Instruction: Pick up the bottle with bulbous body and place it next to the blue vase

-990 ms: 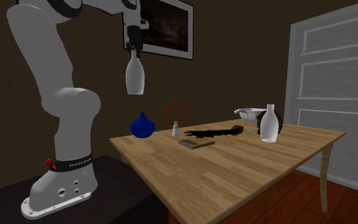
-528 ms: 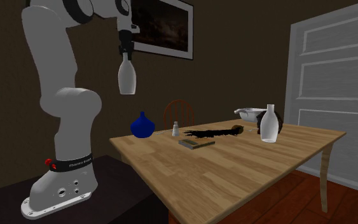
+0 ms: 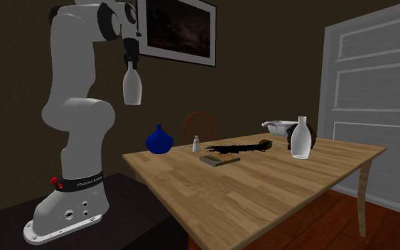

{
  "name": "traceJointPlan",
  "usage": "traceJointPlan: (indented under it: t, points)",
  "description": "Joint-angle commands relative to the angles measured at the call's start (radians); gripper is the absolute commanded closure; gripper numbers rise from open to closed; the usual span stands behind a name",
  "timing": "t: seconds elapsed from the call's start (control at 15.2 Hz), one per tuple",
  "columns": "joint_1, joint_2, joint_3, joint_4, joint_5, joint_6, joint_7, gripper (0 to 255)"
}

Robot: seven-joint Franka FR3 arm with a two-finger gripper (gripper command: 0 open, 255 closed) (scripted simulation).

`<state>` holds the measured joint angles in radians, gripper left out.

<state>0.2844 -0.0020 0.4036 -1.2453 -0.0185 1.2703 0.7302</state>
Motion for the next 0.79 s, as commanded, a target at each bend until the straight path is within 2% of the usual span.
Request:
traceJointPlan:
  t: [0.0,0.13,0.26,0.33,0.4,0.53,0.73]
  points:
    - [0.036,0.073,0.036,0.087,-0.034,-0.020,0.062,255]
    - [0.087,0.164,0.068,0.198,-0.083,-0.052,0.120,255]
    - [0.159,0.274,0.091,0.346,-0.146,-0.103,0.175,255]
    - [0.210,0.342,0.098,0.447,-0.188,-0.141,0.198,255]
    - [0.298,0.453,0.096,0.630,-0.255,-0.215,0.216,255]
    - [0.236,0.367,0.095,0.451,-0.197,-0.122,0.217,255]
    - [0.185,0.295,0.098,0.294,-0.155,-0.033,0.213,255]
